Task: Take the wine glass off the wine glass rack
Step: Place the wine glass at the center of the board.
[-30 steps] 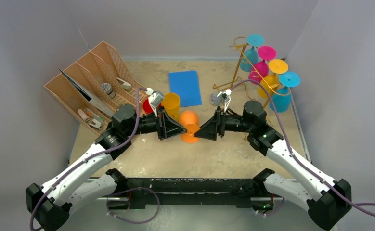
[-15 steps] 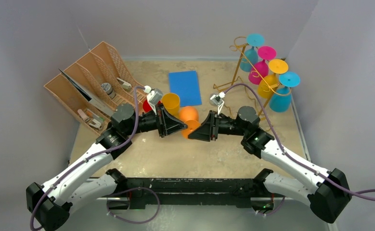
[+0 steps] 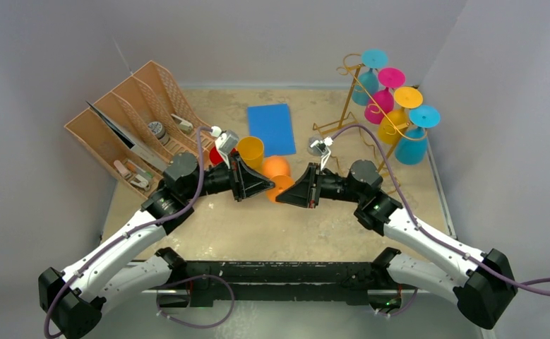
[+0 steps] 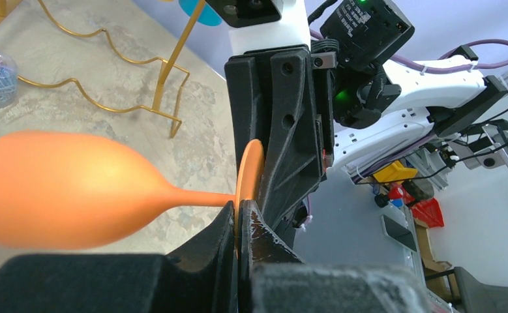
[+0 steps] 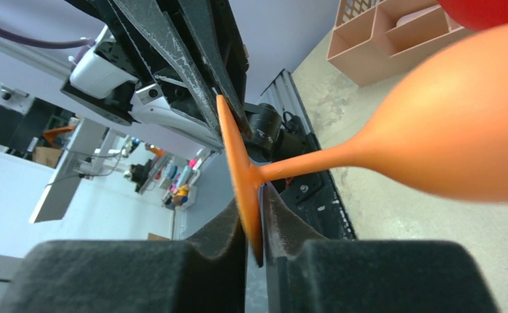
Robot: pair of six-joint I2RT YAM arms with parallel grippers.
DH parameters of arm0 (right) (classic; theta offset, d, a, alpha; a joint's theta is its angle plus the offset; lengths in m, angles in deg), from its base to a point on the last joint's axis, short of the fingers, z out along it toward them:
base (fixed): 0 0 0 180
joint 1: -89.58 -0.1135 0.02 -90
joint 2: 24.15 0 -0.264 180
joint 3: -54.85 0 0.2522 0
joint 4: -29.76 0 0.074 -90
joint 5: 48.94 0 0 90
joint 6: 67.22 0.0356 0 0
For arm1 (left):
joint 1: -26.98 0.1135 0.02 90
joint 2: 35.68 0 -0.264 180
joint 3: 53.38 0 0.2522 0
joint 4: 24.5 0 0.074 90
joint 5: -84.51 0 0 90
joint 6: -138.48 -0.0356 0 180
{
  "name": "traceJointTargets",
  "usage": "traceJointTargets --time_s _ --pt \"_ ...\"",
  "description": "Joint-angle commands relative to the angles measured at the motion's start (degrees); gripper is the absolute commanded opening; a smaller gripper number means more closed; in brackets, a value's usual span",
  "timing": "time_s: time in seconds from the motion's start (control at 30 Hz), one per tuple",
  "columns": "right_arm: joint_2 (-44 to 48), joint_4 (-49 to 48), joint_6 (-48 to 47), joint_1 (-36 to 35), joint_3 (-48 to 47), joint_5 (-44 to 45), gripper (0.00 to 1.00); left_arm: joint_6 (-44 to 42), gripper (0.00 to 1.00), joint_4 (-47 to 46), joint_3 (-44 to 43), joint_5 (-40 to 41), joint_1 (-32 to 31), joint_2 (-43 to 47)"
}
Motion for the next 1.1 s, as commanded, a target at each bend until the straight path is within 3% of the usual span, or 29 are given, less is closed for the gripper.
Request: traceJointTargets --time_s 0.0,0.07,0.13,0.33,0.57,0.8,0.87,0.97,1.07 --pt "0.4 -1.98 -1.06 -0.12 0.64 1.92 0.23 -0.3 0.0 -2.68 0.02 0.37 -0.41 0.56" --pt "0.36 -1.85 -0.94 -0.12 0.7 2.43 0.3 -0.14 0.0 -2.56 -0.07 0.27 -0.41 0.69" --pt "0.49 -1.72 -0.88 -0.12 0.97 3.88 0.31 -0.34 0.0 -2.35 -0.02 0.31 -0.41 0.82" --pt "0.27 -4.86 0.07 -0.14 2.5 5.56 0.16 -0.47 0.0 -1.83 0.08 0.88 -0.41 1.54" --pt "-1.22 -6.74 0.44 -0.12 2.01 1.66 0.0 -1.53 0.0 0.12 -0.26 2.19 -0.41 2.41" --pt "-0.39 -5.23 -1.73 -0.12 0.63 -1.62 0.0 -2.46 0.02 2.81 -2.95 0.16 -0.41 0.23" --pt "0.98 -1.49 -4.15 -0.13 -0.26 -1.48 0.0 -2.96 0.1 4.51 -3.83 0.11 -0.41 0.04" --pt "2.8 4.21 -7.92 -0.14 -1.73 -1.67 0.0 -3.05 0.37 5.66 -3.82 0.17 -0.41 0.87" --pt "3.9 7.2 -11.25 -0.13 -2.42 -3.09 0.0 -3.35 0.54 6.56 -3.46 0.15 -0.41 2.0"
